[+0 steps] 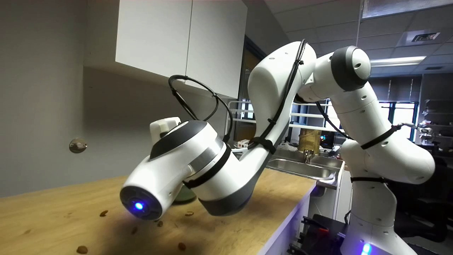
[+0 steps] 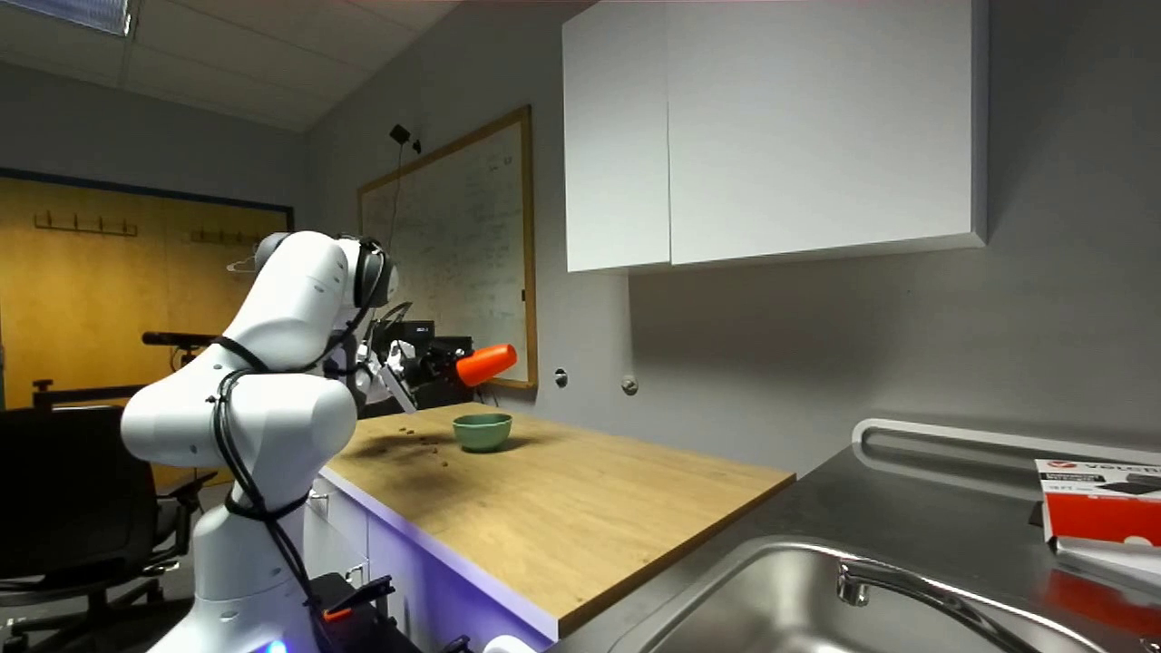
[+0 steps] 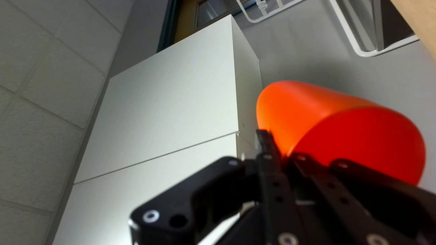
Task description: Pour the contents of the cup into the bowl
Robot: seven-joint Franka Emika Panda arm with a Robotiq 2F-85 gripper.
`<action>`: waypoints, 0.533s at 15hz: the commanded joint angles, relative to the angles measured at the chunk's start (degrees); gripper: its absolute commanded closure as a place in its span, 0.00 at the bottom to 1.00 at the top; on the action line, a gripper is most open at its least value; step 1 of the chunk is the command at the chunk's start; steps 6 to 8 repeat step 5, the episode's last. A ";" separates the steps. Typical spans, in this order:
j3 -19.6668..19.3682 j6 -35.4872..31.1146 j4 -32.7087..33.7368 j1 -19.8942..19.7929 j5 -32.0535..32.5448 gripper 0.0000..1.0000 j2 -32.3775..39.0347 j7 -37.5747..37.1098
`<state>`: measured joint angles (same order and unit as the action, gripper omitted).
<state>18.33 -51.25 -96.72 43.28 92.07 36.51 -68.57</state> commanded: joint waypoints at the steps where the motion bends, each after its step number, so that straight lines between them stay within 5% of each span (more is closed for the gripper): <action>1: 0.05 0.98 1.24 0.20 -0.49 0.99 0.39 0.55; 8: 0.51 1.53 2.43 0.08 -3.44 0.99 0.66 1.51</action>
